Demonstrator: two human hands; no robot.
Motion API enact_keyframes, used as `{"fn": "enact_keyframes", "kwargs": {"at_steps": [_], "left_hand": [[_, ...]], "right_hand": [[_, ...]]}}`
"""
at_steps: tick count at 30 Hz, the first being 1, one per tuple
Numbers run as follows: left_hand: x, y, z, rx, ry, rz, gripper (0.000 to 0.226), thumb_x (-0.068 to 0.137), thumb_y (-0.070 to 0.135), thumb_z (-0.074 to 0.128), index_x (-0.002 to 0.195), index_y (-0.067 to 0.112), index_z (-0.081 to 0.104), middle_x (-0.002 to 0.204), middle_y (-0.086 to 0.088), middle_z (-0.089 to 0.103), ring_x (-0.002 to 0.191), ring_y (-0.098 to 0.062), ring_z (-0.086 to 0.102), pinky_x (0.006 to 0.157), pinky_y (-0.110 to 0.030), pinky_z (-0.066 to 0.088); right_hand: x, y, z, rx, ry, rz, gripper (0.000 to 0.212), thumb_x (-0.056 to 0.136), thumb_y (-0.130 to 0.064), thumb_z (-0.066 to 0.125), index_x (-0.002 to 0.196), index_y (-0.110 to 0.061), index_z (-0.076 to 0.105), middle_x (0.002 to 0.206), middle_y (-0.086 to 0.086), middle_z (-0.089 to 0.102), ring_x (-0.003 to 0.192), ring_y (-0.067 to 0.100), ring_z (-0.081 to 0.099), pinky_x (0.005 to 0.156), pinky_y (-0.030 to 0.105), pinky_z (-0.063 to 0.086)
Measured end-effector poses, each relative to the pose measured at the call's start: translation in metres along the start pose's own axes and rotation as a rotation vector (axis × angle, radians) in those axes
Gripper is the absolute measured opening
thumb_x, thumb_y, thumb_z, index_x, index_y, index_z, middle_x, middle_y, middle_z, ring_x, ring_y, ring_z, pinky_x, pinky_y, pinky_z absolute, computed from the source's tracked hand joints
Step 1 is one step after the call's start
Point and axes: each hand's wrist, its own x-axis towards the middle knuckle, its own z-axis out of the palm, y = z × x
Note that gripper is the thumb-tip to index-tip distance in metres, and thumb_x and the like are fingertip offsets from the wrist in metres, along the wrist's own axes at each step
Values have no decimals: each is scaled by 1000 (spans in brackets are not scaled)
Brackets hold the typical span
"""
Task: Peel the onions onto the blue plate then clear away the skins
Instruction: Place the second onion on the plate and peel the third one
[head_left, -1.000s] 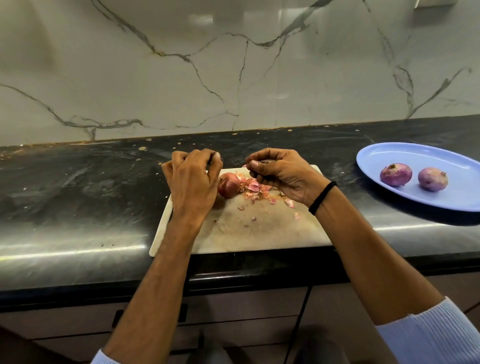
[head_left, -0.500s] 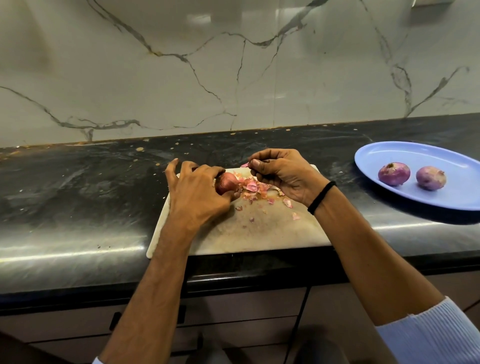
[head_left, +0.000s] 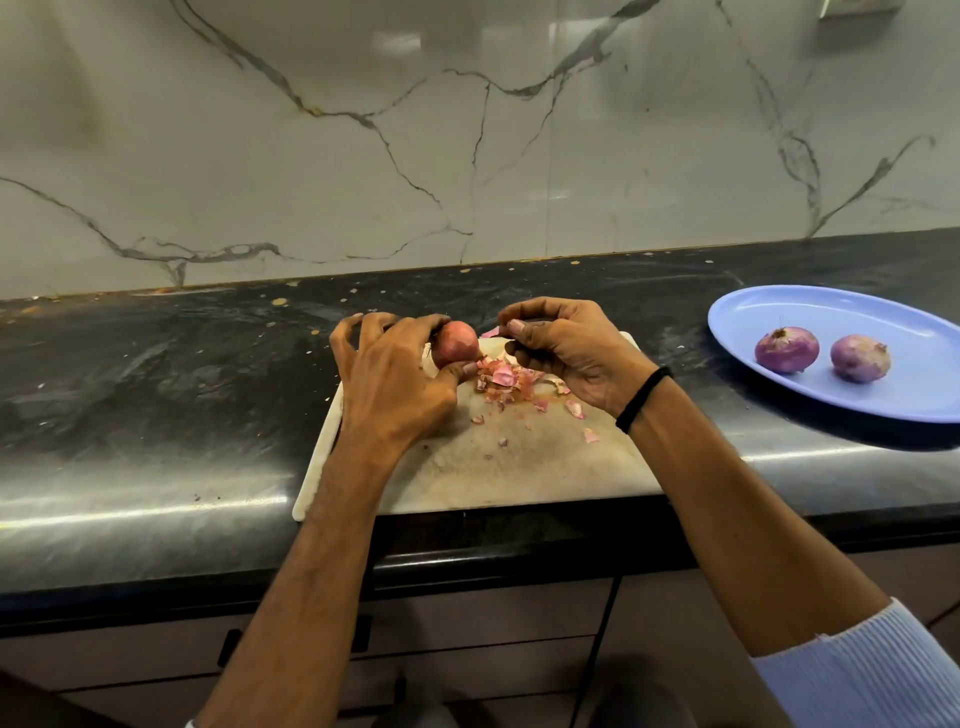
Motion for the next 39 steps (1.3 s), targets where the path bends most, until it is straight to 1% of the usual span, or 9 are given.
{"fn": "enact_keyframes", "kwargs": {"at_steps": [4, 10, 15, 19, 26, 30, 32, 34, 39], "left_hand": [[1, 0, 3, -188, 63, 56, 64, 76, 43, 80, 132, 19, 60, 123, -3, 67, 112, -21, 50, 91, -33, 28], [1, 4, 4, -399, 33, 118, 67, 74, 9, 85, 136, 12, 58, 126, -4, 64, 108, -17, 57, 91, -8, 40], [1, 9, -2, -544, 34, 74, 65, 77, 3, 82, 136, 10, 57, 128, -4, 63, 113, -9, 61, 98, -12, 46], [2, 12, -6, -647, -7, -19, 62, 78, 14, 82, 135, 14, 58, 129, -3, 64, 113, -8, 64, 98, -21, 51], [-1, 16, -9, -679, -28, 32, 64, 82, 20, 77, 141, 16, 53, 125, 8, 61, 113, -6, 62, 98, -17, 49], [-4, 16, -6, -669, 10, 65, 52, 89, 18, 70, 139, 20, 54, 113, 16, 67, 100, -5, 67, 94, -25, 54], [-4, 14, -2, -602, 42, 68, 51, 91, 15, 70, 139, 24, 53, 101, 5, 74, 83, -15, 68, 83, -34, 59], [-4, 12, 1, -557, 63, 75, 46, 93, 9, 68, 135, 23, 58, 100, -6, 75, 83, -22, 70, 80, -39, 60], [-3, 20, -2, -573, 59, 52, 31, 94, 7, 64, 124, 13, 67, 108, 8, 70, 95, -4, 70, 85, -15, 55]], "right_hand": [[0, 0, 1, 1, -12, -8, 20, 92, -3, 64, 111, -2, 70, 104, 17, 72, 82, 21, 69, 71, 29, 59], [-5, -1, 7, 73, -208, 25, 42, 90, -31, 63, 122, -3, 65, 116, 19, 69, 101, 32, 70, 88, 41, 59], [-5, -2, 7, 139, -218, 23, 42, 90, -18, 63, 128, 0, 59, 129, 25, 60, 112, 37, 66, 87, 39, 60], [-6, -3, 7, 208, -244, 10, 38, 97, -11, 57, 133, 1, 55, 131, 26, 59, 113, 35, 66, 90, 41, 58], [-9, -2, 10, 214, -297, 23, 31, 95, -19, 58, 120, 1, 60, 121, 24, 65, 100, 30, 70, 83, 36, 61], [-9, -2, 11, 211, -282, -1, 24, 91, -16, 62, 112, -3, 59, 112, 20, 65, 94, 28, 71, 79, 36, 61], [-8, -1, 11, 209, -276, -1, 34, 85, -16, 66, 115, -2, 58, 118, 25, 63, 97, 31, 71, 84, 40, 61], [-8, 0, 12, 211, -290, 12, 35, 87, -14, 66, 119, -2, 58, 120, 25, 62, 100, 31, 70, 88, 42, 59], [-10, 4, 19, 178, -311, 42, 41, 93, -16, 60, 132, -2, 58, 115, 17, 64, 96, 22, 71, 91, 42, 57]]}}
